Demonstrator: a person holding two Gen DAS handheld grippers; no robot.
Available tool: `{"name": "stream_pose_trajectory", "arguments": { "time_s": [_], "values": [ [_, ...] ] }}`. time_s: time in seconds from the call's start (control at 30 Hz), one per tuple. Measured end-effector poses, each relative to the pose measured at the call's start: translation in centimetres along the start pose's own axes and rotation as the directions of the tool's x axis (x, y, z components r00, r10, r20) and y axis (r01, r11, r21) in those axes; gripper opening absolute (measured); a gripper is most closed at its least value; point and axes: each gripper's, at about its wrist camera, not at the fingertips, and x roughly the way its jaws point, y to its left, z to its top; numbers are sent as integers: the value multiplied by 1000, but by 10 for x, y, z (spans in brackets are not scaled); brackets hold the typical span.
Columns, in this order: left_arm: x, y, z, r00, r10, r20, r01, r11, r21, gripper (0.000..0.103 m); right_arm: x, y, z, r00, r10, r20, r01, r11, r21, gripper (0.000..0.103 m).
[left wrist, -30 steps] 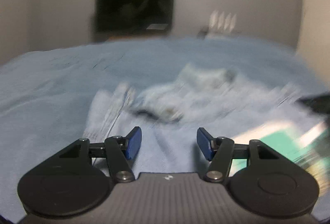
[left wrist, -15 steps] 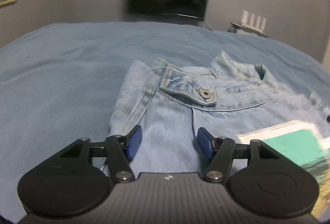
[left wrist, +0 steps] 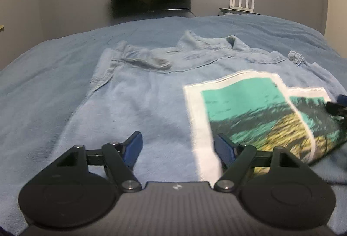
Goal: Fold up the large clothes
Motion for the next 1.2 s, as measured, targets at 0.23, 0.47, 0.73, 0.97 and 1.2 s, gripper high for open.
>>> {"name": "stream_pose_trajectory", "arguments": {
  "time_s": [0.23, 0.47, 0.73, 0.97, 1.2],
  "values": [
    [-20, 26, -8, 995, 79, -60, -81, 996, -33, 74, -15, -61, -5, 989, -83, -122, 111, 964, 242, 61],
    [-65, 21, -2, 999, 6, 40, -2, 996, -90, 75, -51, -6, 28, 996, 77, 55, -85, 980, 181, 56],
    [-32, -34, -4, 990, -117, 75, 120, 992, -31, 77, -11, 61, 17, 985, 164, 52, -167, 984, 65, 56],
    [-1, -38, -23, 986, -161, 38, 160, 986, 36, 79, 31, 79, -3, 986, 160, -42, -162, 985, -51, 54],
    [-7, -36, -25, 983, -165, 74, 162, 985, 51, 80, 31, 78, -9, 985, 170, -28, -172, 983, -59, 54]
  ]
}}
